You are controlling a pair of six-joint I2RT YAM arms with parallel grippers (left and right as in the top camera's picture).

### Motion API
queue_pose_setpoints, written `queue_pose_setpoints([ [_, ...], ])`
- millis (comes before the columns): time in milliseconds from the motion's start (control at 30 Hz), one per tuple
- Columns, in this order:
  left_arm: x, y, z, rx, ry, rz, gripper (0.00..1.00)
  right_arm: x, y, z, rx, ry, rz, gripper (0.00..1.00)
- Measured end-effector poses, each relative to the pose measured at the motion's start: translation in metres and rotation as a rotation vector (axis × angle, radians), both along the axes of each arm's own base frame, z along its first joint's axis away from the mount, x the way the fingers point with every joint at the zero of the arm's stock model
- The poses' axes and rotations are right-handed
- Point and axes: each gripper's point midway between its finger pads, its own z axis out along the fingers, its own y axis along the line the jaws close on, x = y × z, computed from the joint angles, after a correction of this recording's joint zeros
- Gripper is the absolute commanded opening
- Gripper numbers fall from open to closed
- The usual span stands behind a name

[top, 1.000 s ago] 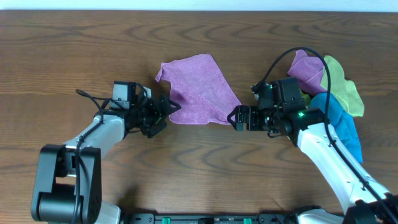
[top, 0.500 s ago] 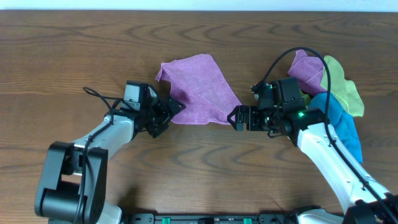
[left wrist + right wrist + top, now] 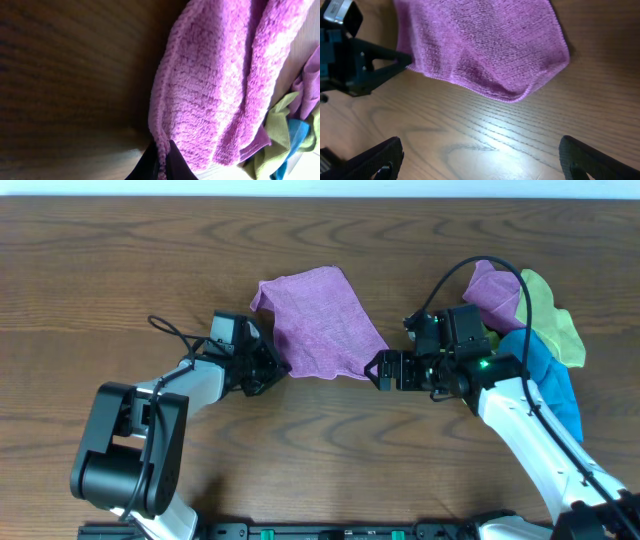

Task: Fold the cloth
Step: 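Bring the left gripper to the cloth's left edge, both grippers grasping edges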

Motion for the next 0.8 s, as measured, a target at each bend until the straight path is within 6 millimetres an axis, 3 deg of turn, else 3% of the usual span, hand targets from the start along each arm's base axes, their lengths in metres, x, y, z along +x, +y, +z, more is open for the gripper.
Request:
queue_pose_setpoints([
  [67, -0.007, 0.003, 0.001, 0.01, 0.016, -0.028, 0.06, 0.002, -0.003, -0.001, -0.018, -0.005, -0.009, 0.93],
  [133, -0.013, 0.007, 0.007, 0.024, 0.025, -0.054, 0.06, 0.005, -0.006, -0.002, -0.035, -0.014, -0.027, 0.78],
  [167, -0.014, 0.008, 0.013, 0.03, 0.015, -0.068, 0.06, 0.006, -0.007, -0.003, -0.042, -0.019, -0.031, 0.75],
  [333, -0.016, 0.011, 0.04, 0.046, -0.045, -0.106, 0.06, 0.012, -0.009, -0.025, -0.062, 0.035, -0.064, 0.76],
  [567, -0.034, 0.016, 0.035, 0.079, 0.013, -0.136, 0.06, 0.015, -0.01, -0.074, -0.083, 0.172, -0.128, 0.74],
  [800, -0.045, 0.02, 0.03, 0.103, 0.049, -0.159, 0.06, 0.034, -0.009, -0.078, -0.068, 0.123, -0.176, 0.68],
])
